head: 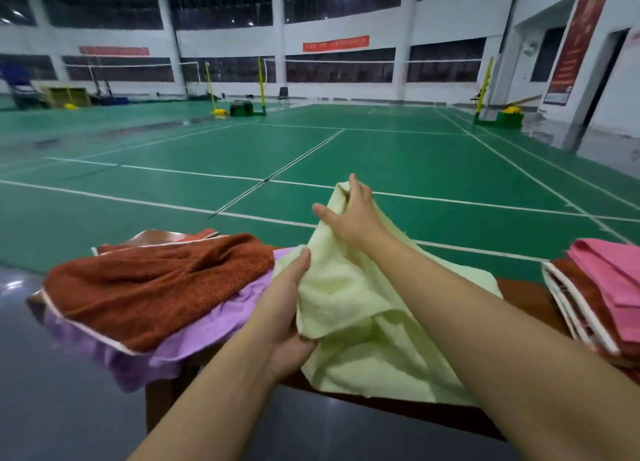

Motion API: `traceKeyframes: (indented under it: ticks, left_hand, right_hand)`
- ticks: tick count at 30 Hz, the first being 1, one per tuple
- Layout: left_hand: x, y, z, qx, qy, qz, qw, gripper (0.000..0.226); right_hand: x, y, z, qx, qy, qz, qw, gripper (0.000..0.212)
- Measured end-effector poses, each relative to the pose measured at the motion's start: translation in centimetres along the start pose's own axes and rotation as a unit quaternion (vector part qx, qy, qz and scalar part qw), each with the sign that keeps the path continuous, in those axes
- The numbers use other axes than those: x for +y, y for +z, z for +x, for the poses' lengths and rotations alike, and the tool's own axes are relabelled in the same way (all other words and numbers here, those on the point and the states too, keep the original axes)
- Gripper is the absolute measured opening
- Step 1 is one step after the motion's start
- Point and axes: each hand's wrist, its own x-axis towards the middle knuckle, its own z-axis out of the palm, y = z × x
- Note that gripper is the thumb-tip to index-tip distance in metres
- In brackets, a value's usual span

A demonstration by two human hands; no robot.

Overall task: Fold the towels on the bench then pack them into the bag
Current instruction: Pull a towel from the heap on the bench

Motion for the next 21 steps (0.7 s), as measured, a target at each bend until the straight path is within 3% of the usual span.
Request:
traceKeyframes:
  ticks: [4, 7, 9, 15, 21]
  left_hand:
    - [0.2, -2.4, -0.1, 0.111, 0.028, 0.034, 0.993, 0.041]
    - [0.4, -2.8, -0.4, 0.127, 0.033, 0.063, 0.989, 0.036]
    - [0.6, -2.9, -0.5, 0.128, 0.039, 0.064, 0.989, 0.035]
    - [0.8, -3.4, -0.7, 0.15, 0.048, 0.041, 0.987, 0.03]
    - [1.2, -2.9, -1.7, 0.155, 0.079, 0.017, 0.985, 0.031]
  right_hand:
    - [2.1, 4.9, 0.2, -0.082, 0.029, -0.005, 0.996, 0.089]
    - [3.9, 6.7, 0.1, -0.151, 0.062, -0.03, 0.986, 0.083]
    - [4.2, 6.8, 0.0, -0.149, 0.058, -0.05, 0.986, 0.075]
    - [1.2, 3.2, -2.9, -0.064, -0.013, 0.061, 0.996, 0.04]
    - [-2.7, -2.4, -11.7, -0.15, -0.127, 0.05, 0.979, 0.025]
